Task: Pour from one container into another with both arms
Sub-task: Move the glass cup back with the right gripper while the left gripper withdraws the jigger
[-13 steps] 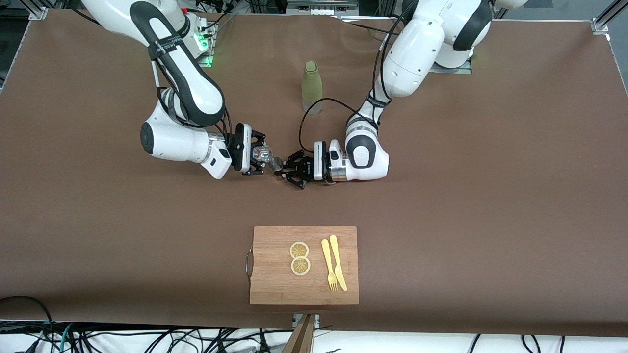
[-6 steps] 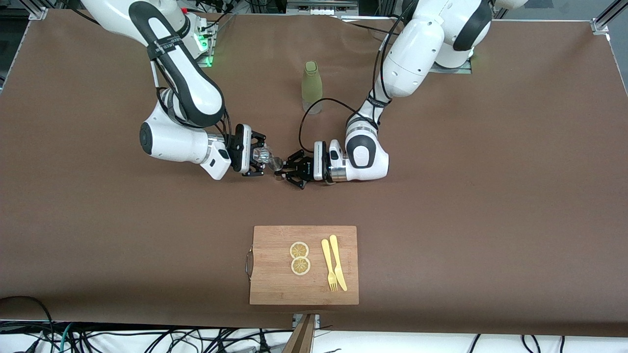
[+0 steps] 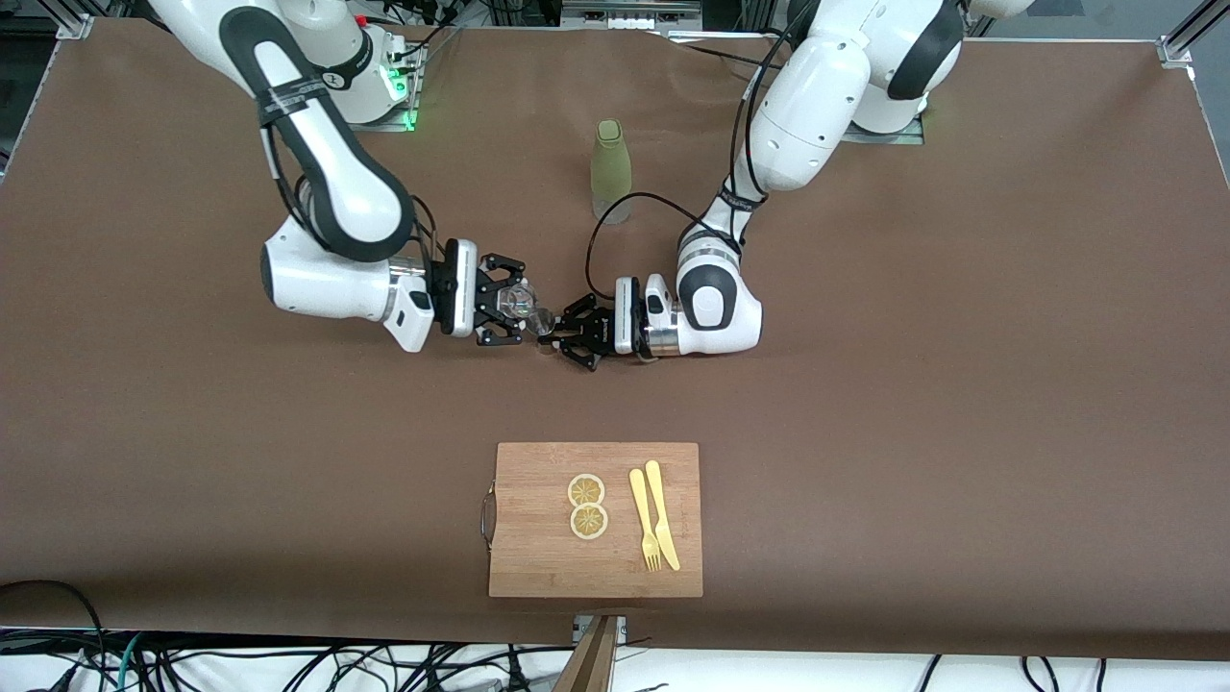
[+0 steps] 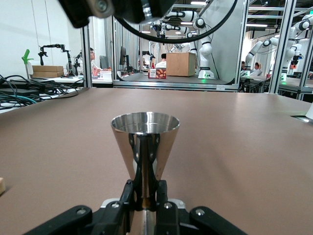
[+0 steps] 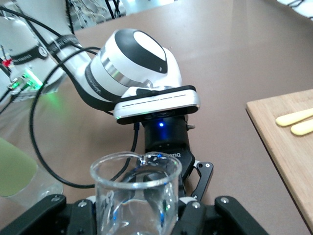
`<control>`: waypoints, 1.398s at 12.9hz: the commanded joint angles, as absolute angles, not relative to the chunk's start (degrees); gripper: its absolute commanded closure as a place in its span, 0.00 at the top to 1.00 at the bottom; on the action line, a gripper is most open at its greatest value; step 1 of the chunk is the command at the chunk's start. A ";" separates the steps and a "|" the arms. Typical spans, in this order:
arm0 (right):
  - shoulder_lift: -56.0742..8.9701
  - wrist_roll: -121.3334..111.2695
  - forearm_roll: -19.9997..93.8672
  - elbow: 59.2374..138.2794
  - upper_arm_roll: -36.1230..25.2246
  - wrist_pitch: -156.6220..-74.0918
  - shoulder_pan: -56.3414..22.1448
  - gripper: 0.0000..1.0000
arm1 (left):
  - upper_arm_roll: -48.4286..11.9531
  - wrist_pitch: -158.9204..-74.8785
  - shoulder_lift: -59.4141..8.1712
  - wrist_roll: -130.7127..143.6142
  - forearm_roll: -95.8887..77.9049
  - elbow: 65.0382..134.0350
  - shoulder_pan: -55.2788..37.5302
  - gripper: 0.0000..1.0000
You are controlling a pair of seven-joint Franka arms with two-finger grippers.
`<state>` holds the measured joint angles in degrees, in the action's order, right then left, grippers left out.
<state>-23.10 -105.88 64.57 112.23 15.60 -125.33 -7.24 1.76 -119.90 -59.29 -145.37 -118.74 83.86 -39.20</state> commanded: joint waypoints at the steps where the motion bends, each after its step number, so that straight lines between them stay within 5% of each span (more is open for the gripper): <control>1: -21.09 -111.42 68.45 113.82 15.39 -119.20 -3.00 0.14 | 2.37 -119.71 -59.07 -145.99 -119.62 83.41 -39.02 0.00; 8: -24.16 -124.96 68.73 115.05 9.68 -107.59 2.28 0.14 | 2.37 -113.83 -54.41 -145.90 -114.71 88.76 -34.46 0.00; 18: -36.90 -140.88 68.56 114.52 4.84 -96.25 9.75 0.14 | 4.83 -98.98 -49.75 -146.25 -94.07 93.60 -18.39 0.00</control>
